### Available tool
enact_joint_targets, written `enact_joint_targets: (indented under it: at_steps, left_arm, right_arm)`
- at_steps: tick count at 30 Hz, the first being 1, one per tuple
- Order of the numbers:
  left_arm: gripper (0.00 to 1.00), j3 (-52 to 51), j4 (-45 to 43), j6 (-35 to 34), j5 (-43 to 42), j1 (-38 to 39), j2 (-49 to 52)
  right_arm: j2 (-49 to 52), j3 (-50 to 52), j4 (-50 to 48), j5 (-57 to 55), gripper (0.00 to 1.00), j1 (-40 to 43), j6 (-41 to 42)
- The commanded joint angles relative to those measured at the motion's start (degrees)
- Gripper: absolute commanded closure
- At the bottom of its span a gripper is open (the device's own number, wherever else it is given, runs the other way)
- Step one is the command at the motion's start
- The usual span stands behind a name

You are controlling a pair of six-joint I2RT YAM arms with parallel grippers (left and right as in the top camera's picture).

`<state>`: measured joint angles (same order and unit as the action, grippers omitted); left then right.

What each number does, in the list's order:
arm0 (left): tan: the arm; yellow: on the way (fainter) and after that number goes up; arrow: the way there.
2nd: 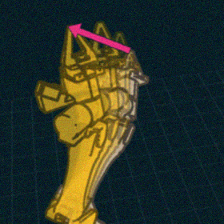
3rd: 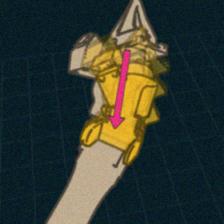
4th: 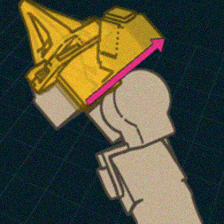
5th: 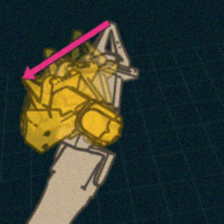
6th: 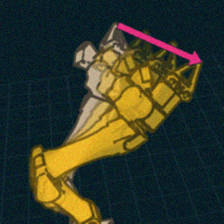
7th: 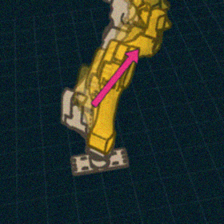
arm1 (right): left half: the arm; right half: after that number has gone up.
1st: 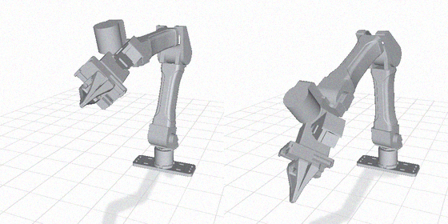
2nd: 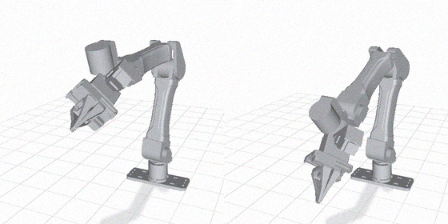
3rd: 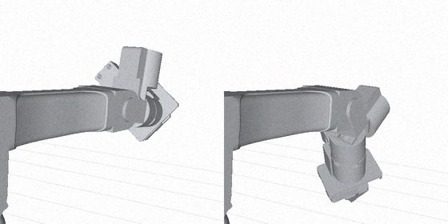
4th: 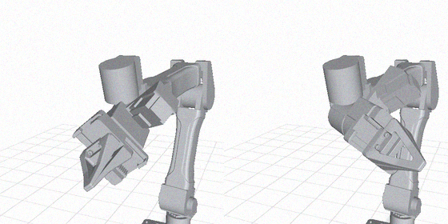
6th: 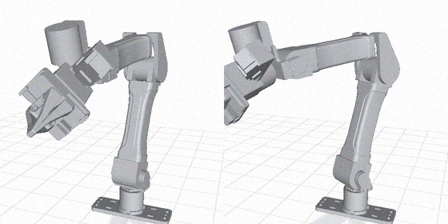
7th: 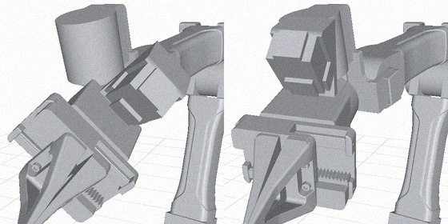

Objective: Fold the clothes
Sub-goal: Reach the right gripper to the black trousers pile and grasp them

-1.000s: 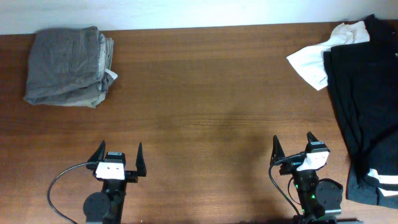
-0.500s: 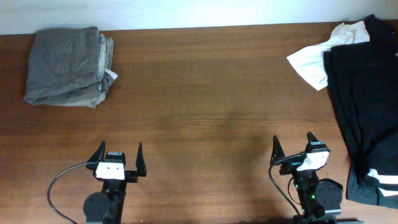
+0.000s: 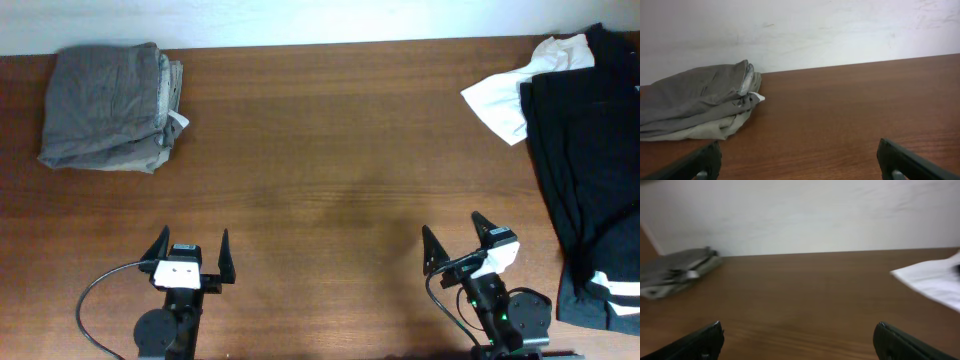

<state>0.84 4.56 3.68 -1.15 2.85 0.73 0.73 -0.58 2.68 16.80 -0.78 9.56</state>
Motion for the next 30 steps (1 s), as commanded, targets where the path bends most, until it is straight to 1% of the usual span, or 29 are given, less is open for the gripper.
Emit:
enact_joint_targets:
  at_steps: [1,2,4,6,8,10,14,17,18,20,23,25,27,28,30]
  left_arm:
    - [0.01,-0.4,0.1,1.2,0.5,0.1,-0.4]
    - [0.01,-0.4,0.1,1.2,0.5,0.1,-0.4]
    - [0.01,-0.4,0.1,1.2,0.6,0.1,-0.4]
    - [0.01,-0.4,0.1,1.2,0.5,0.1,-0.4]
    - [0.01,-0.4,0.1,1.2,0.5,0.1,-0.4]
    - [0.01,-0.4,0.1,1.2,0.5,0.1,-0.4]
    - [0.01,-0.4,0.1,1.2,0.5,0.1,-0.4]
    - [0.01,-0.4,0.1,1.2,0.5,0.1,-0.4]
    - [0.01,-0.4,0.1,1.2,0.5,0.1,-0.4]
    - [0.01,-0.4,0.1,1.2,0.5,0.1,-0.4]
    - [0.01,-0.4,0.1,1.2,0.5,0.1,-0.4]
    - [0.01,-0.4,0.1,1.2,0.5,0.1,-0.4]
    - [0.01,-0.4,0.1,1.2,0.5,0.1,-0.4]
    - [0.01,-0.4,0.1,1.2,0.5,0.1,-0.4]
    - [0.01,-0.4,0.1,1.2,0.5,0.1,-0.4]
  right_arm:
    - [-0.3,0.3,-1.1,9.7,0.01,0.4,9.2]
    - [-0.3,0.3,-2.7,11.7,0.01,0.4,12.3]
    - [-0.3,0.3,-4.4,13.3,0.01,0.4,13.9]
    - [-0.3,0.2,-5.3,12.4,0.01,0.4,13.9]
    - [-0.3,-0.5,-9.4,11.5,0.01,0.4,13.9]
    - [-0.3,-2.3,-11.1,9.7,0.01,0.4,13.8]
    - [1.8,-8.4,-11.0,6.4,0.02,0.4,11.5]
    - [8.5,-13.9,-10.8,4.5,0.01,0.4,8.7]
    - [11.5,-16.0,-10.8,3.8,0.01,0.4,7.0]
    - [20.6,-22.9,-7.6,2.3,0.01,0.4,2.4]
    - [38.7,-38.4,4.6,-4.5,0.01,0.4,-4.3]
    - [52.6,-52.7,15.1,-12.7,0.01,0.5,-8.4]
    - [63.4,-65.3,23.6,-16.9,0.01,0.5,-11.6]
    - [70.7,-74.5,30.1,-20.0,0.01,0.5,-14.2]
    - [82.6,-90.5,42.0,-25.3,0.01,2.0,-14.3]
